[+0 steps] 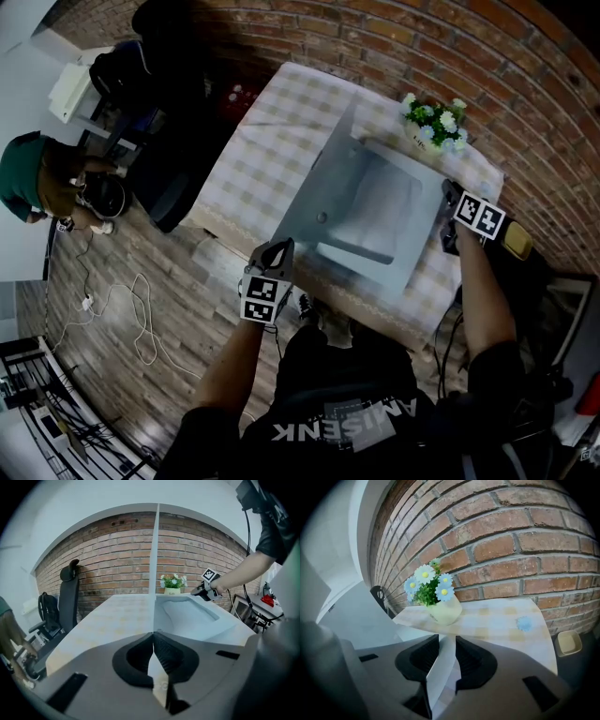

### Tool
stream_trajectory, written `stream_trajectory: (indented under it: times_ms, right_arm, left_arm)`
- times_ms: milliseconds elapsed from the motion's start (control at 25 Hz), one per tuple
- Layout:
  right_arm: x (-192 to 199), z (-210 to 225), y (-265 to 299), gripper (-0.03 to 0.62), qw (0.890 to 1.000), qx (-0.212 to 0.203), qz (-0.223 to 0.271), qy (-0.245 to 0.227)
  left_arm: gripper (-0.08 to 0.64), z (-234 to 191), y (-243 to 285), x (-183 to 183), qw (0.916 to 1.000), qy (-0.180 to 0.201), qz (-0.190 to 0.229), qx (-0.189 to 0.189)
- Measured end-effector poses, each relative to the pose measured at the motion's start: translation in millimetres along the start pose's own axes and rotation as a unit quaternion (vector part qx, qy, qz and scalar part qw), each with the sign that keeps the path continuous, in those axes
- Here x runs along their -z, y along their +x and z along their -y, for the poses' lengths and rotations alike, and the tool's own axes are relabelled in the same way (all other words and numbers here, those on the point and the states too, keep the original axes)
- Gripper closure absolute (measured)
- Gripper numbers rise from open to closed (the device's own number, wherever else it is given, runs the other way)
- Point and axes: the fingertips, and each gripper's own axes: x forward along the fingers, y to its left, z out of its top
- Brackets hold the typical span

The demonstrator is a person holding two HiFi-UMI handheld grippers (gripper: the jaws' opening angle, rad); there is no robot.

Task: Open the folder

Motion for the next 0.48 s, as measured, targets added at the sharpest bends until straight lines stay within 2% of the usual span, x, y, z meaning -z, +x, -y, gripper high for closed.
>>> stream_trajectory:
  times_ms: [320, 480]
  right_arm:
    - [-0.6, -1.0, 0.5, 0.451, 1.000, 0.002, 0.003, 0.003]
    - [-0.2, -0.2, -0.6, 0.451, 1.000, 0.003, 0.003, 0.005]
  left_arm:
    - [0.533, -25.2, 7.3, 19.0, 0.9980, -0.035, -0.001, -0.052]
    - [0.501, -38.4, 11.6, 26.1, 0.9963, -0.026, -0.010, -0.082]
